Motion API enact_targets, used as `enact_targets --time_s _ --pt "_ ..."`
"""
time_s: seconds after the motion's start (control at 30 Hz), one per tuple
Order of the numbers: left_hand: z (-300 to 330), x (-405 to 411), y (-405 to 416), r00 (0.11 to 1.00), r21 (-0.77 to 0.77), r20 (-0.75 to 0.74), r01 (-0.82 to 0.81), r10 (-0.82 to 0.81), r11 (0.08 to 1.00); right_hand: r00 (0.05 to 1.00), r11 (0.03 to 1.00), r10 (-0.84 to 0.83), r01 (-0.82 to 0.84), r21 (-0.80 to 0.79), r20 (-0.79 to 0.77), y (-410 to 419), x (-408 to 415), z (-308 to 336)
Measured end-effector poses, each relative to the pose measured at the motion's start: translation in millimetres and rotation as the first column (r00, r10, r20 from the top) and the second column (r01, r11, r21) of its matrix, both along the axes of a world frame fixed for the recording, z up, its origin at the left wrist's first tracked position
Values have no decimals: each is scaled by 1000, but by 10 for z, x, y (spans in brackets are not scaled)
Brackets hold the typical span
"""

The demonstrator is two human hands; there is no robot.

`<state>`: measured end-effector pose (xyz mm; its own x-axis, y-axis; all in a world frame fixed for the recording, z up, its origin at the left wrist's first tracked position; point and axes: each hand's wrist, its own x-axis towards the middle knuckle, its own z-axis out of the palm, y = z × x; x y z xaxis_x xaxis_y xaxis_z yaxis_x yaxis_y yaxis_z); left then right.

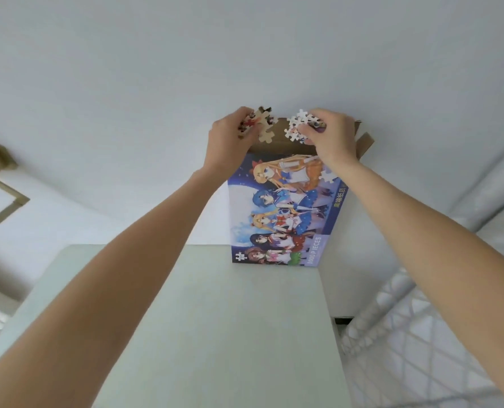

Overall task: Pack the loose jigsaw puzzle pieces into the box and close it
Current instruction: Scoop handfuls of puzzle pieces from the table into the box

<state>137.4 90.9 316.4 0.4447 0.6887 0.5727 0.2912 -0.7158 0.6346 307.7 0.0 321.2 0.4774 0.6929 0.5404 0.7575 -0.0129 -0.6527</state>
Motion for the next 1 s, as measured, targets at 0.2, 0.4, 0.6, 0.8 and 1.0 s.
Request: enact_targets --time_s 0.2,0.4,0.6,0.8,1.0 --pt "-26 194 302 941 318 -338 139 -25 938 930 973 144 -72 -217 337 191 225 -20" --pt "-155 143 368 911 307 -412 143 -4 941 799 914 278 -51 -402 533 306 243 -160" --pt "-98 201 432 889 109 -457 55 1 992 799 888 312 -51 -458 515 345 257 -124" --pt "-69 181 423 883 147 -468 36 38 988 808 853 330 -34 -520 489 317 214 -132" --pt "-80 135 380 864 245 -499 63 70 968 846 883 341 -139 -449 409 215 159 -106"
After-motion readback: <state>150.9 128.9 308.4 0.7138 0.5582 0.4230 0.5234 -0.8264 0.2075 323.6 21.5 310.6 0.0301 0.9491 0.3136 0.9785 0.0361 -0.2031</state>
